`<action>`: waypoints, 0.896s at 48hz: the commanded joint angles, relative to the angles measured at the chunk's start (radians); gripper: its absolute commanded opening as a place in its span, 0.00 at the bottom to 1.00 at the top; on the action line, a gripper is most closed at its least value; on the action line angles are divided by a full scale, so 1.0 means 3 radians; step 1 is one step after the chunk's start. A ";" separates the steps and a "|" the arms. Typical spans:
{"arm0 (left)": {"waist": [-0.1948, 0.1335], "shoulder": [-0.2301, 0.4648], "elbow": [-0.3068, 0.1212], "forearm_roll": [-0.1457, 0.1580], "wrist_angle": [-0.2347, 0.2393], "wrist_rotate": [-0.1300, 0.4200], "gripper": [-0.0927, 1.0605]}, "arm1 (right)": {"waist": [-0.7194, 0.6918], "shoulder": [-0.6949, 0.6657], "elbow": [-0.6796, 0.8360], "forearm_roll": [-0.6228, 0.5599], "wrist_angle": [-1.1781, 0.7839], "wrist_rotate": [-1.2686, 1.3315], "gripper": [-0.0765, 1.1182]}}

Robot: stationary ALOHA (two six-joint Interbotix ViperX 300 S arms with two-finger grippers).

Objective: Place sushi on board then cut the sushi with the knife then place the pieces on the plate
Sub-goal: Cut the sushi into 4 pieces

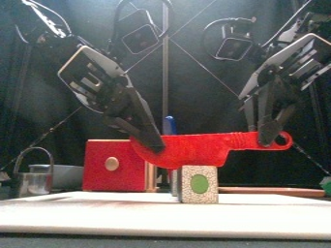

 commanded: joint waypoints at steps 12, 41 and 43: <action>0.0015 -0.0077 -0.0179 0.0015 -0.0123 0.0036 0.33 | -0.0041 -0.0066 -0.0199 -0.0041 -0.0077 -0.0020 0.26; 0.0020 -0.0061 -0.0148 0.0036 -0.0123 0.0041 0.33 | -0.0041 -0.0051 -0.0189 -0.0051 -0.0066 -0.0015 0.26; 0.0026 -0.0041 -0.0148 0.0046 -0.0128 0.0041 0.33 | -0.0036 -0.0026 -0.0189 -0.0046 -0.0066 -0.0015 0.26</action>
